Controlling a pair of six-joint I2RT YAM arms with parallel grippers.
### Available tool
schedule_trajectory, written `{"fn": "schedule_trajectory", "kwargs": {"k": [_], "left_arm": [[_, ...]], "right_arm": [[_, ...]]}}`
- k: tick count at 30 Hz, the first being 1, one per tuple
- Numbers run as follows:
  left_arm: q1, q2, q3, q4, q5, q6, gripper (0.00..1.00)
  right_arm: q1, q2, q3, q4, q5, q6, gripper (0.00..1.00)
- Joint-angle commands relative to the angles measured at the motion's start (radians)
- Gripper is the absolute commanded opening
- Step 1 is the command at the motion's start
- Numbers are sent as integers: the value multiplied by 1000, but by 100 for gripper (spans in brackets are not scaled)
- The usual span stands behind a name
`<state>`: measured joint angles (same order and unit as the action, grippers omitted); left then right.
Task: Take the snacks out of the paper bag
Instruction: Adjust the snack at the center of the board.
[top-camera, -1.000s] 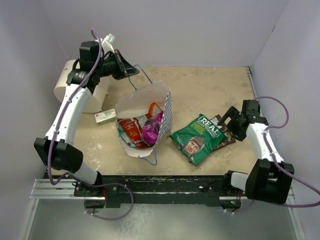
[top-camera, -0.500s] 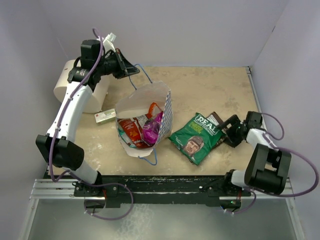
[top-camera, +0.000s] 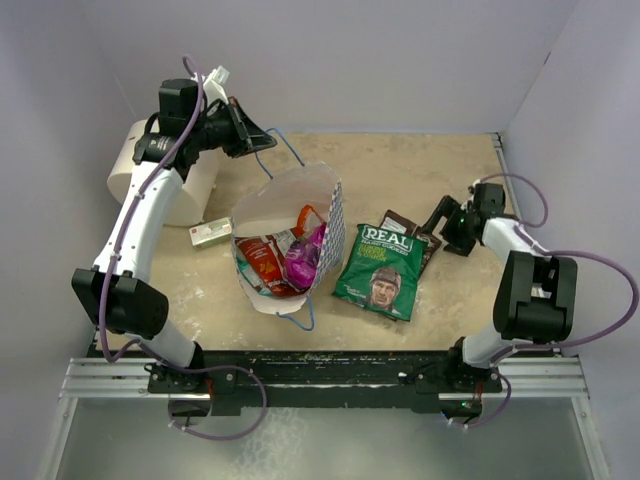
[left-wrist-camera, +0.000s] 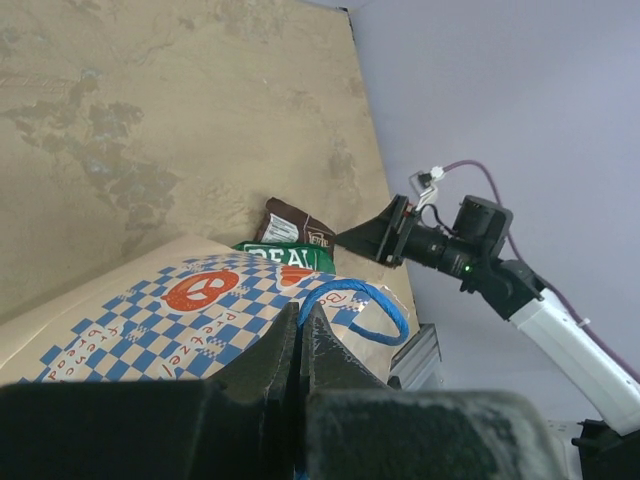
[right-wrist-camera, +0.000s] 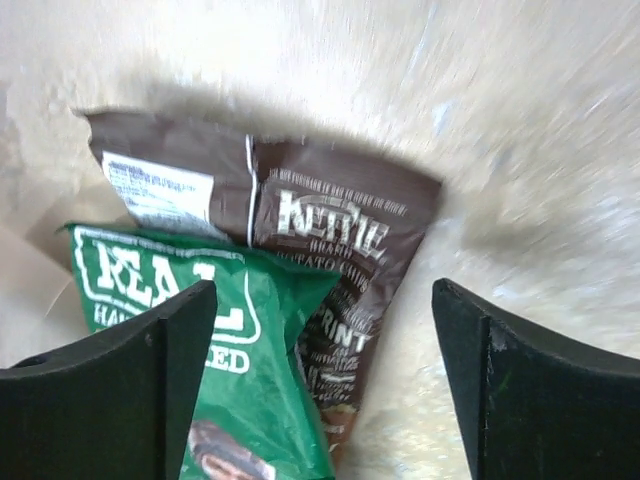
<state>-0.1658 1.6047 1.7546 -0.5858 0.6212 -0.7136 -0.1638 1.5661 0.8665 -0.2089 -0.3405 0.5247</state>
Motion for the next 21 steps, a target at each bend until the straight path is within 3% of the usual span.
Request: {"fn": "schedule_trajectory", "kwargs": {"k": [1,3,6,11,16,21], "left_arm": [[8,-18,6,29,20,15,0],[8,-21,-1,35,21,9,0],[8,-22,3,42,20,6,0],[8,-18,4,47,20,-2,0],[8,-17,2,49,23,-6,0],[8,-20,3,45,17,-3,0]], "right_arm": [[12,-16,197,-174,221,-241,91],[27,-6,232,-186,197,-289,89],[32,30,231,-215,71,-220,83],[31,42,117,-93,-90,-60,53],[30,132,116,-57,-74,-54,49],[27,166,113,-47,-85,-63,56]]}}
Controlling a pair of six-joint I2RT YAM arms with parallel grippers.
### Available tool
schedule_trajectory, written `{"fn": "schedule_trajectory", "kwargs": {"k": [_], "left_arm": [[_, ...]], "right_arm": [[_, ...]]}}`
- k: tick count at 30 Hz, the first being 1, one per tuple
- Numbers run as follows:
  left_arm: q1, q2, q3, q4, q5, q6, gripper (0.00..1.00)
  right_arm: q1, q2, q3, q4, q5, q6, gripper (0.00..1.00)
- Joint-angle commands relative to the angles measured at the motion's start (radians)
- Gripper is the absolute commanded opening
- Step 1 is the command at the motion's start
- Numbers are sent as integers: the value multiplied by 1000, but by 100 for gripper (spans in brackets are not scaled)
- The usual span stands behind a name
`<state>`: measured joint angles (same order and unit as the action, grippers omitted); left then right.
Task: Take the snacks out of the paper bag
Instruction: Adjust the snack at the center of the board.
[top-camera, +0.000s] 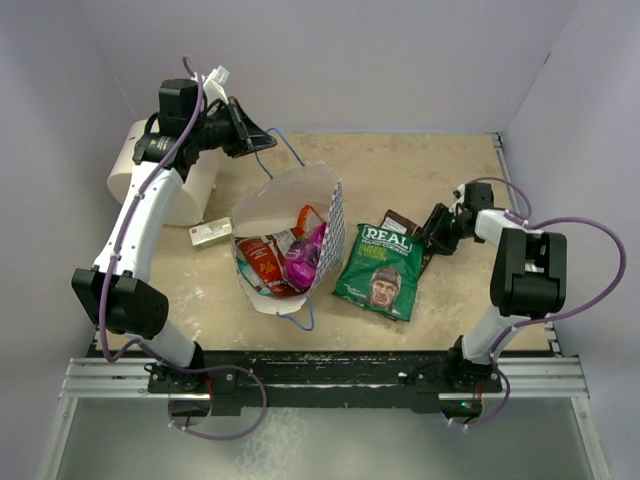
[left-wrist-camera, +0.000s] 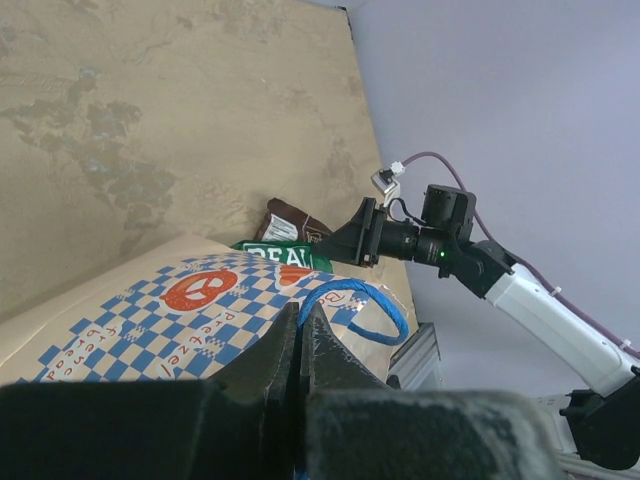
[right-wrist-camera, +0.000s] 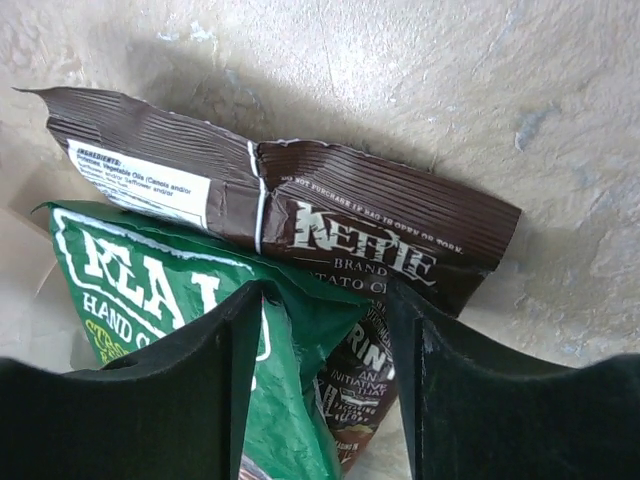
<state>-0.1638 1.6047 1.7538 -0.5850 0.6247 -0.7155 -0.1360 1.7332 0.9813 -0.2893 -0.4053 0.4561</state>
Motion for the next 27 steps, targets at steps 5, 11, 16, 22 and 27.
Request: {"fn": "schedule_trajectory", "kwargs": {"k": [5,11,16,22,27], "left_arm": [[6,-13,3,55,15,-11,0],[6,-10,1,62,13,-21,0],[6,-18,-4,59,2,-19,0],[6,-18,-3,64,-2,-24,0],[6,-21,0,57,-7,-18,0]], "right_arm": [[-1,16,-24,89,-125,62,33],[-37,-121,-39,104,-189,177,0],[-57,-304,-92,188,-105,186,0],[-146,-321,-283,300,-31,183,0],[-145,-293,-276,225,-19,121,0]]}}
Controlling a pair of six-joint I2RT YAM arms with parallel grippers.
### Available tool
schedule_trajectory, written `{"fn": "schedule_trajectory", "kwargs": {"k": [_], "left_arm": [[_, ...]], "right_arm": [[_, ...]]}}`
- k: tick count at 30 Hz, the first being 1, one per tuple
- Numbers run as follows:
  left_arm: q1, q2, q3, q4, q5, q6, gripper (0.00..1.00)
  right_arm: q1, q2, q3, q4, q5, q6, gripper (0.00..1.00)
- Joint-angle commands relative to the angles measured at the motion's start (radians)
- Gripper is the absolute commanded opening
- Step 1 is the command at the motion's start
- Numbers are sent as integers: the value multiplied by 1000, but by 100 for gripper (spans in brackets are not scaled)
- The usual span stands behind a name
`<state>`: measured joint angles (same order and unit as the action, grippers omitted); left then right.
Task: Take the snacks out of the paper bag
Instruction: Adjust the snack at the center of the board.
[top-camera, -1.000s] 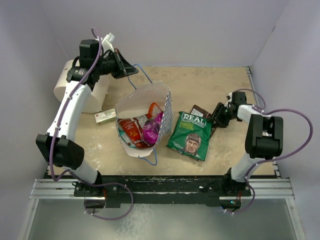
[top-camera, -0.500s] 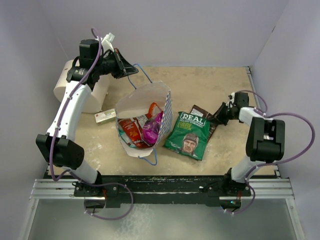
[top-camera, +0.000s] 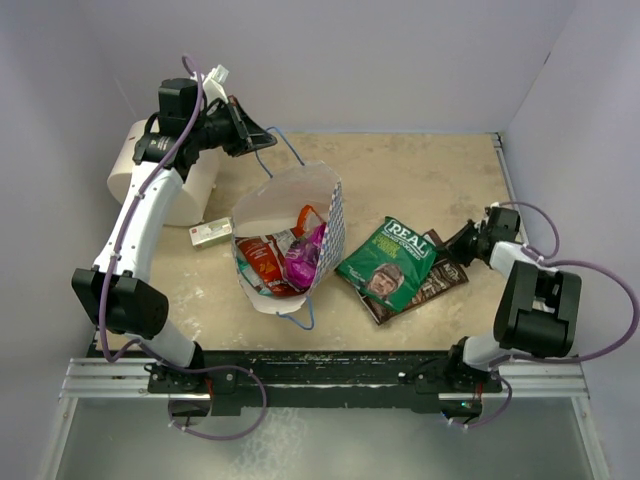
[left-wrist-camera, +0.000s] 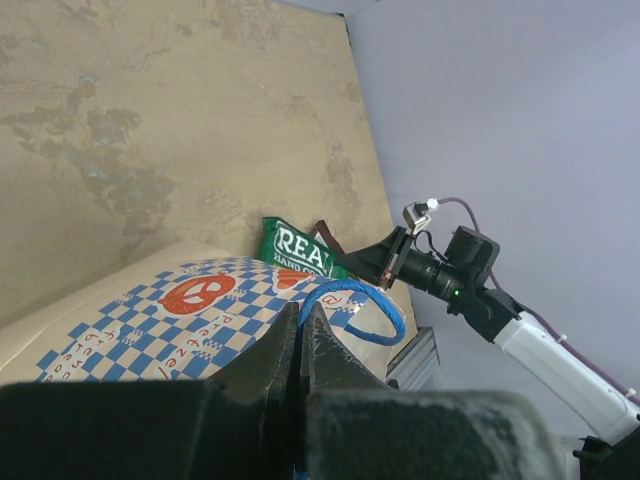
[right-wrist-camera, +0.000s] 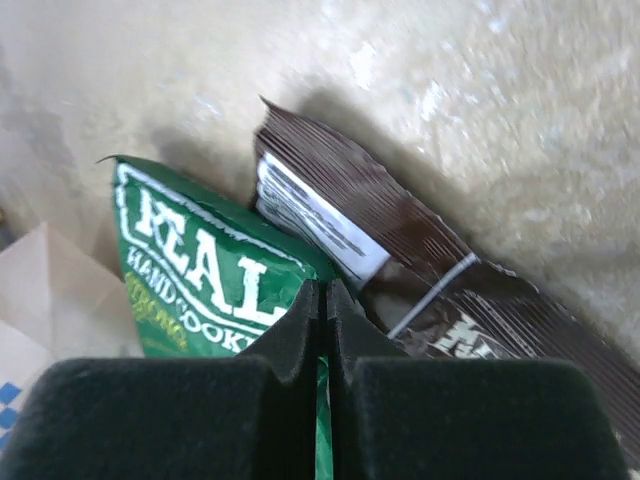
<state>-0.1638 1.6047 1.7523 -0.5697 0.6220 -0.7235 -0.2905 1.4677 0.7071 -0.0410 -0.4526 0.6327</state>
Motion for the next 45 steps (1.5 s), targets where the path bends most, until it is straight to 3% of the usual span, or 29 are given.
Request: {"fn": "schedule_trajectory", "kwargs": {"k": [1,5,9,13,17,21,27,34,36,39,40,41,45], "left_arm": [[6,-24,2,41,-6,-10,0],[6,-22,-2,45,-10,-11,0],[6,-15,-1,53,-6,-18,0],[6,-12,1,53,-2,-22,0],[6,-9,2,51,2,-21,0],[6,-2,14,46,7,-16,0],[6,12,28,34,28,-12,0],[7,21,35,-12,36,25,0],[7,23,27,-5,43,19,0],[7,28,21,8,56,9,0],[7,29,23,11,57,9,0],[7,29,24,13,57,7,0],[7,26,25,20,58,3,0]], "right_arm": [[11,-58,3,-45,53,-85,0],[13,-54,63,-240,128,-195,3],[19,-39,123,-366,143,-249,31],[90,-44,248,-431,257,-392,63],[243,83,464,-486,235,-610,68],[329,256,640,-553,75,-779,69],[349,486,804,-653,51,-928,66],[350,554,765,-619,17,-947,59],[352,558,760,-600,-9,-943,49],[352,549,789,-624,-11,-937,11],[352,533,794,-631,-4,-927,5],[352,507,794,-635,6,-916,0],[352,367,781,-654,82,-816,0]]}}
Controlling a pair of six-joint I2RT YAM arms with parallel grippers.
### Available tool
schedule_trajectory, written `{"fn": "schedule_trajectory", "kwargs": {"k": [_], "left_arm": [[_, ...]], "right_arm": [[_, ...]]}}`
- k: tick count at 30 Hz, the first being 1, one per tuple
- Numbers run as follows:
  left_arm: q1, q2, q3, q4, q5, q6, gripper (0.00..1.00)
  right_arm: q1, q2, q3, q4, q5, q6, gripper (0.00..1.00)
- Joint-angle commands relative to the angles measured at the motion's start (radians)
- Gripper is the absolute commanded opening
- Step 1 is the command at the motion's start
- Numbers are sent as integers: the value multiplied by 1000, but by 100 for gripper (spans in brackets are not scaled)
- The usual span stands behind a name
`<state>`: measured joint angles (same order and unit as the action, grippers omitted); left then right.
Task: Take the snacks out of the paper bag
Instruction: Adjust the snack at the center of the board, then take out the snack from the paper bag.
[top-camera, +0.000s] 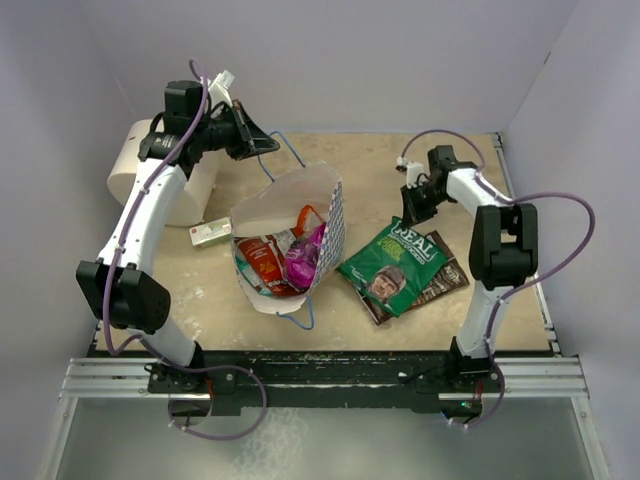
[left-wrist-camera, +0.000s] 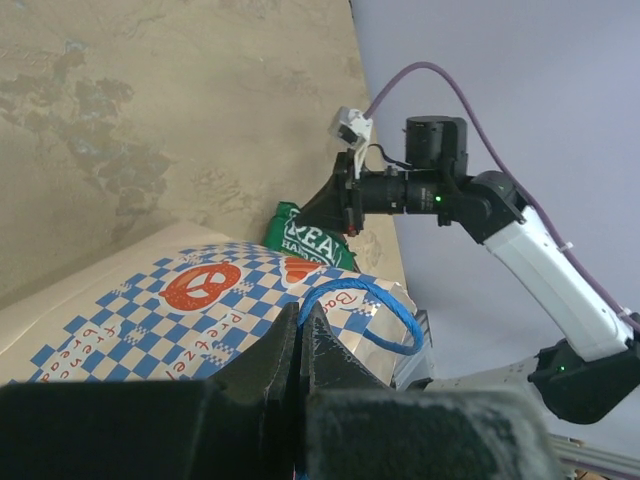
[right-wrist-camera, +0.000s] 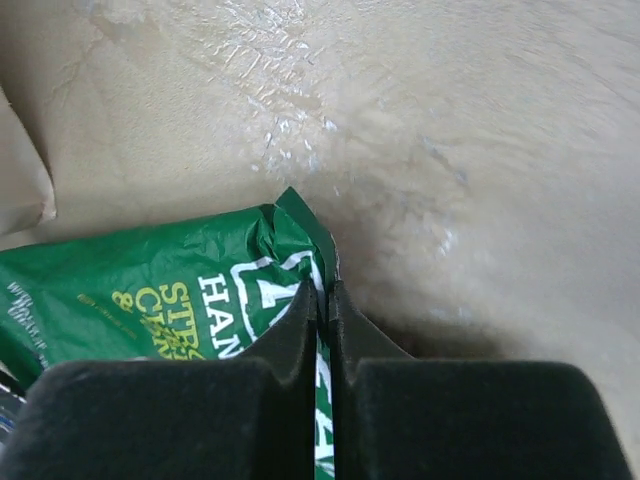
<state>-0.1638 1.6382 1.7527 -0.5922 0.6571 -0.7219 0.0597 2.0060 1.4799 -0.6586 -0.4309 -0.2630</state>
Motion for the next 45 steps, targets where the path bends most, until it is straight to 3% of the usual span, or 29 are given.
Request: {"fn": "schedule_trajectory", "kwargs": {"k": [1,7,16,17,20,23,26,30,32,39,45], "left_arm": [[7,-10,22,44,22,1,0],[7,-33,12,46,10,6,0],[7,-52,17,51,8,1,0],[8,-52,17,53,9,-1,0],[7,-55,17,51,10,-2,0],[7,-65,10,56,7,-5,0],[7,-79,1,66,10,-11,0],[7,-93,1,73,19,-11,0],[7,-102,0,76,26,-10,0],[6,-173,-40,112,51,-16,0],[-11,-240,-111,161,76,-51,0]], "right_arm": [[2,-194,8,-57,86,124,0],[2,-311,-92,-149,114,266,0],[-67,-372,-238,-44,229,329,0],[-73,-366,-247,-19,260,339,4],[-80,-361,-238,-25,392,358,36],[-80,-467,-228,5,489,427,59],[-76,-548,-168,11,489,408,66],[-37,-603,-99,6,164,362,65],[35,-650,-69,24,79,320,66],[412,-757,49,112,-2,223,68],[762,-743,99,156,71,103,70]]}}
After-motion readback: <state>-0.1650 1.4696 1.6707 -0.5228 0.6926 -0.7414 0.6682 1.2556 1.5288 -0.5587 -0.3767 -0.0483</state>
